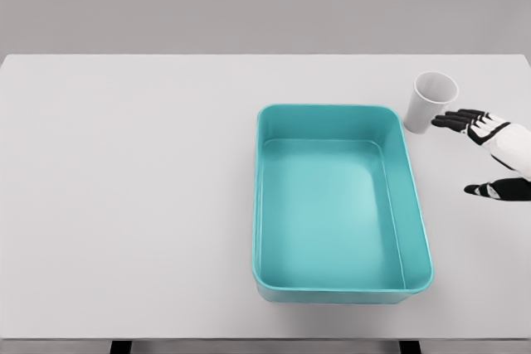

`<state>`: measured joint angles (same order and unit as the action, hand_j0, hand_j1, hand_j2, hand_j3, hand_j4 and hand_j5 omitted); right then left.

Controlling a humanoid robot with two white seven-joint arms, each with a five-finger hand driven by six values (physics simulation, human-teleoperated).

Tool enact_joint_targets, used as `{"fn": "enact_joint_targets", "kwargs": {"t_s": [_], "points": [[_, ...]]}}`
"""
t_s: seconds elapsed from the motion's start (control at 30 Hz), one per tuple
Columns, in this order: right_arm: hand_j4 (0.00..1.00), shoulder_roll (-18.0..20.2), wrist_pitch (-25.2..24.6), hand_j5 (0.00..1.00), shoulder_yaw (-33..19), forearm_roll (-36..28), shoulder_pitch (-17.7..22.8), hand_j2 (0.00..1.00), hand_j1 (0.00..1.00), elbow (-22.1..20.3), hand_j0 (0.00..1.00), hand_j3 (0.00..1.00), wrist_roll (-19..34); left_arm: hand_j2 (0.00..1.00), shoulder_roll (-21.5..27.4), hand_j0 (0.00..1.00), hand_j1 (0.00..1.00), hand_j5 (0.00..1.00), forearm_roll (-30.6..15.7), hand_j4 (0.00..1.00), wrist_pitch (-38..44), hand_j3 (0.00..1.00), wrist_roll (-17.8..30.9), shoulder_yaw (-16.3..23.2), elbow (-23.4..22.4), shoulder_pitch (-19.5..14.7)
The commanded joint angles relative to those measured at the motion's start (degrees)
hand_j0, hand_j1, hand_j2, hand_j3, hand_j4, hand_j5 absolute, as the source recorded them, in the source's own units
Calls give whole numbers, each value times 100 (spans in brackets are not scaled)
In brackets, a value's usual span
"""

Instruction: Put the paper cup into the basket with your right arm

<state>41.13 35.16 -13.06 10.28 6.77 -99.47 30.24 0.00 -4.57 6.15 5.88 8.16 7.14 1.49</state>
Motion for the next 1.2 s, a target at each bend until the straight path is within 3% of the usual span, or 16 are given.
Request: {"fn": "enact_joint_targets", "kwargs": {"t_s": [0.0,0.17,0.2,0.27,0.3,0.33,0.47,0.53,0.67,0.87,1.07,1.17], "points": [[100,-17,-16,100,-47,-35,0,100,100,7,100,100,61,100,0,100,100,100,0,100,0,100,1,1,-2,0],[100,-272,-16,100,-223,-61,-17,100,100,-11,100,100,96,100,0,100,100,100,0,100,0,100,1,1,-2,0],[100,-280,-16,100,-275,-219,-96,100,100,68,100,100,350,100,0,100,100,100,0,100,0,100,1,1,-2,0],[100,-246,-149,100,-522,-1562,-193,100,100,419,100,100,476,100,0,100,100,100,0,100,0,100,1,1,-2,0],[100,-131,-351,100,-522,-2706,-211,100,100,1008,100,100,476,100,0,100,100,100,0,100,0,100,1,1,-2,0],[100,44,-597,100,-469,-2856,-307,100,100,1281,100,100,476,100,0,100,100,100,0,100,0,100,1,-8,-2,0],[100,80,-1371,100,-495,-3049,-351,100,100,1597,100,100,476,100,0,100,100,100,0,100,0,100,1,1,-2,0],[100,71,-1766,100,-443,-3559,-597,100,100,2001,100,100,476,100,0,100,100,100,0,100,0,100,1,-8,7,0],[100,-17,-2048,100,418,-3595,-1441,100,100,2995,100,100,476,100,0,100,100,100,0,100,0,100,1,-8,-2,0],[100,-386,-2057,100,946,-3595,-2144,100,100,4120,100,100,476,100,0,100,100,100,0,100,0,100,1,1,-2,0],[100,-667,-2233,100,990,-3604,-2847,100,100,5051,100,100,476,100,0,100,100,100,0,100,0,100,1,1,-2,0],[100,-711,-2285,100,937,-3604,-2883,100,100,5227,100,100,476,100,0,100,100,100,0,100,0,100,1,1,7,0]]}}
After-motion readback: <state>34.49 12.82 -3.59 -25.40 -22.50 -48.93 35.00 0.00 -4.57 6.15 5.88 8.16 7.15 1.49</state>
